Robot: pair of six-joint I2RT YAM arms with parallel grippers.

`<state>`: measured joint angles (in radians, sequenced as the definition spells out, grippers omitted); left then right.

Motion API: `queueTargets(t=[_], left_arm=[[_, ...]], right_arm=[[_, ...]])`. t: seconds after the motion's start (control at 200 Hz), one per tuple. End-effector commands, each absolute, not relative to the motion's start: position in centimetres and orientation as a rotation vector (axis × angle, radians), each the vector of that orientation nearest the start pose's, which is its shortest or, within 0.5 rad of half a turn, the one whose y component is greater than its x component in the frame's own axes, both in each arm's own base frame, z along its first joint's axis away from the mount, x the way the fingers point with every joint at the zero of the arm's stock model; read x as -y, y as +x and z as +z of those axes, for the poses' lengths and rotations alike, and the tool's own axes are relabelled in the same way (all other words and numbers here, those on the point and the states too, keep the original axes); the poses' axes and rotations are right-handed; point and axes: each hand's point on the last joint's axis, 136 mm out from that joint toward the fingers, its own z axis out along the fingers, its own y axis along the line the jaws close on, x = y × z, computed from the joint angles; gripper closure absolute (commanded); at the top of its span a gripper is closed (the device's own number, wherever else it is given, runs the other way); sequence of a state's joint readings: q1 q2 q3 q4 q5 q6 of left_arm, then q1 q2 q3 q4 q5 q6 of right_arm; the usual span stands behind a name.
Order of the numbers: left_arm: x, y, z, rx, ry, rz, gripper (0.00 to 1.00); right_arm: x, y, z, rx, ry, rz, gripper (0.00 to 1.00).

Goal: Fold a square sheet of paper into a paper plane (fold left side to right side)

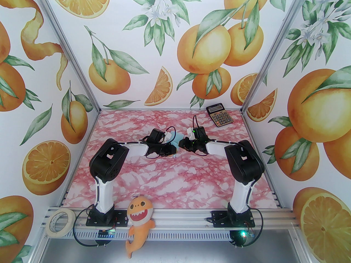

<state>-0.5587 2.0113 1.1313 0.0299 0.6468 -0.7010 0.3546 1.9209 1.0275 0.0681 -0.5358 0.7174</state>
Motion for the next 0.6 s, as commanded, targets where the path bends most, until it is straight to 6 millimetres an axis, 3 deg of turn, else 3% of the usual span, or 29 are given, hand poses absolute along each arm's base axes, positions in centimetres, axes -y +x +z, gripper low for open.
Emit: queueTargets(t=[0.0,0.155,0.595], left_arm=[[34.49,35.37,4.90,-2.612,0.165,-1.323,0.79],[34.52,35.33,4.91,-2.611,0.169,-1.325,0.79],[34.64,35.34,4.55,-2.618,0.168,-1.332,0.79]], right_arm=[[-24.72,40.77,4.59,-2.530,0.182,1.135,0.85],[-24.70,40.86,4.61,-2.529,0.182,1.130,0.89],[-24.96,41.55,4.53,-2.525,0.180,1.131,0.89]])
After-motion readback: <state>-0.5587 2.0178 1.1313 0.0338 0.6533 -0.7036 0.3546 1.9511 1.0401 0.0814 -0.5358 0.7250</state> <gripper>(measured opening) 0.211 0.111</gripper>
